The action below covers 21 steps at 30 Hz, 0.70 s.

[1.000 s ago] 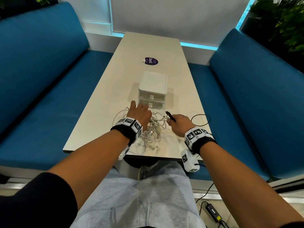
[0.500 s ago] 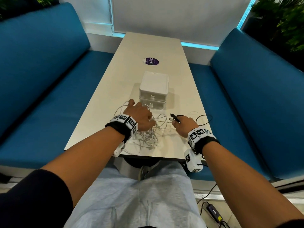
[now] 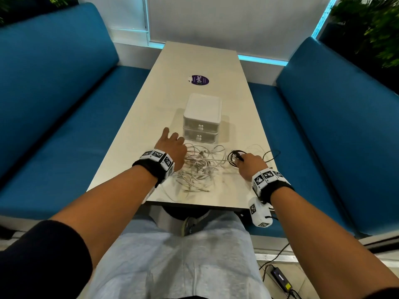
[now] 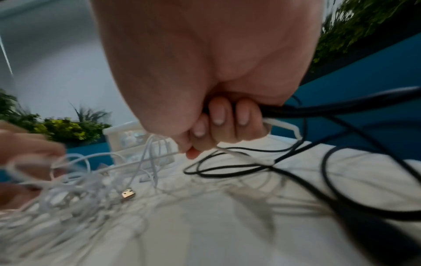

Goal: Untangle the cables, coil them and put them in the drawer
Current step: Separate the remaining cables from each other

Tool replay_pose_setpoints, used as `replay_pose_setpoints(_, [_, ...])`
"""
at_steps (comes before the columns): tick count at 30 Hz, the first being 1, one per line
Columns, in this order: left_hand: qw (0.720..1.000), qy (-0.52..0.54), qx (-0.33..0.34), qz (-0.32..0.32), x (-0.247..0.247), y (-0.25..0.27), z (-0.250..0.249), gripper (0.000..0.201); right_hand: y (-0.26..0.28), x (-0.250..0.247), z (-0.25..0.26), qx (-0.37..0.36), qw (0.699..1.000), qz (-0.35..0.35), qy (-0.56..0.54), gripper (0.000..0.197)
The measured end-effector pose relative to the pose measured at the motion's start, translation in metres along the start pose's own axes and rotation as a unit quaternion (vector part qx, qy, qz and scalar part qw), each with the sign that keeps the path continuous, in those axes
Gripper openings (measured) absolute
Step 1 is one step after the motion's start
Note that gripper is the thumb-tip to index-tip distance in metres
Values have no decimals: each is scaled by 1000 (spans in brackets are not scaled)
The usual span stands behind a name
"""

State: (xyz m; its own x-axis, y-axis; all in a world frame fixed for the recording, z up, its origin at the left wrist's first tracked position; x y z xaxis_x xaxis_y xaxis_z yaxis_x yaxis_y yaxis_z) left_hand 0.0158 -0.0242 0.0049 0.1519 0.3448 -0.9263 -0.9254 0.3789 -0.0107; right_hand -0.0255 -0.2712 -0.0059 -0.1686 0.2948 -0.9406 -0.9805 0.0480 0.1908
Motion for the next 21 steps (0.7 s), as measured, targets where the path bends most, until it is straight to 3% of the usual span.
replay_pose_setpoints(4, [996, 90, 9, -2, 12, 5, 7, 32, 4, 2, -5, -25, 999, 9, -19, 33])
replay_pose_setpoints(8, [974, 210, -6, -83, -20, 3, -8, 38, 0, 8, 12, -70, 996, 1, -63, 27])
replay_pose_setpoints(11, [970, 204, -7, -136, -37, -2, -28, 39, -1, 7, 21, -84, 994, -5, -75, 31])
replay_pose_setpoints(16, [964, 222, 12, -143, -52, -5, -61, 43, -2, 5, 24, -93, 990, 1, -108, 24])
replay_pose_setpoints(18, [934, 322, 25, -154, -58, -5, -69, 37, -2, 6, 27, -104, 988, 5, -118, 27])
replay_pose_setpoints(21, [870, 487, 11, -78, -49, -7, -79, 47, -2, 6, 28, -101, 986, 11, -131, 29])
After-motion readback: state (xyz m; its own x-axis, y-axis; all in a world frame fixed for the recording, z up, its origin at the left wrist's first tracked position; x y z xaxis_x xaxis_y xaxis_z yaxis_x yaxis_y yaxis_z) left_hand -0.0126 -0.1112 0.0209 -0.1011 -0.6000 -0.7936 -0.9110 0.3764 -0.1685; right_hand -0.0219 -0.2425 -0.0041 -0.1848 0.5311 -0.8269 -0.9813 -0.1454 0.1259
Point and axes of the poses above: each hand's wrist, its own y-axis away from the middle knuckle, its own x-axis out of the palm, z = x × y, the point moved 4 cm from there along -y, towards the middle knuckle, and after that the axes turned 8 degrees about -x, right-handed, at the moved point
